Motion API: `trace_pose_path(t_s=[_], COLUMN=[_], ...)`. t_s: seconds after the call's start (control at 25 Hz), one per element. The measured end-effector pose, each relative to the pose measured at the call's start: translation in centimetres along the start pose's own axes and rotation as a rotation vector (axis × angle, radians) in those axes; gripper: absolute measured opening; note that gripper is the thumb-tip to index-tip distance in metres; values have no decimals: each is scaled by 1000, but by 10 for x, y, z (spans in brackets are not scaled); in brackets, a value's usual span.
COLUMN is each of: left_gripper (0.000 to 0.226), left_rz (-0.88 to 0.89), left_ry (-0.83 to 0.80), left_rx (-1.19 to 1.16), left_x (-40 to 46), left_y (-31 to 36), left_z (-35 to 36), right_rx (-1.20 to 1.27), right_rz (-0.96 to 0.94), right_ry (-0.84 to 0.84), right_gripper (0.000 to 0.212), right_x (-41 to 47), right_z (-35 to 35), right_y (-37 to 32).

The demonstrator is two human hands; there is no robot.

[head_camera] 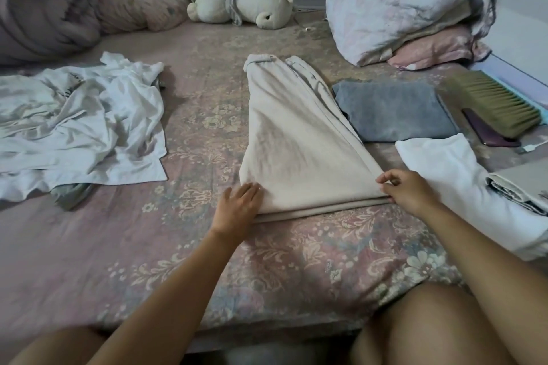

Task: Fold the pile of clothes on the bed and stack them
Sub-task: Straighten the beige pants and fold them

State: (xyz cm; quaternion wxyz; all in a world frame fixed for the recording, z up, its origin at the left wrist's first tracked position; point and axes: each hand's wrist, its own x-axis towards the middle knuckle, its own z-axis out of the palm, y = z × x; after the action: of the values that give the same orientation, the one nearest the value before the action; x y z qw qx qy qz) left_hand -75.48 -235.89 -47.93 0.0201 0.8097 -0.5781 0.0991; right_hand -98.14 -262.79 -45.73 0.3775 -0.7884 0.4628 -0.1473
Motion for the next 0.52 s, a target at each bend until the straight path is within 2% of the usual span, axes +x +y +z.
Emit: trace_pose_path(t_s=[0.08,0.12,0.2,0.28,0.32,0.4,0.44,0.52], left_gripper=[63,61,56,47,43,37,33,26], left_rz=[-46,-140,-509,-806,-876,-942,-961,-1004], left_ry=[15,36,0,32,85,133,129,112], left_rx=[-23,-90,-332,-694,-820,-931,-953,-1005], left_x=[-1,1,11,20,22,23,21,17], left_y=[0,3,12,20,22,23,23,21], left_z=[-5,-5,-7,-11,-13,-14,-14,-12], right_rx=[-106,-163,-364,-691,-733,-645,-595,-514], right_rz=[-31,-34,-86,-384,-584,-958,-1081,-1110], right_ry=[2,-3,19,180,224,191,146,9], right_gripper=[12,11,10,17,25,36,40,53], right_x=[-3,-5,-7,-11,-15,-31,-42,-57], right_z=[2,3,6,17,28,56,73,106], right_y=[-3,-3,-4,-7,-12,-36,-49,-74])
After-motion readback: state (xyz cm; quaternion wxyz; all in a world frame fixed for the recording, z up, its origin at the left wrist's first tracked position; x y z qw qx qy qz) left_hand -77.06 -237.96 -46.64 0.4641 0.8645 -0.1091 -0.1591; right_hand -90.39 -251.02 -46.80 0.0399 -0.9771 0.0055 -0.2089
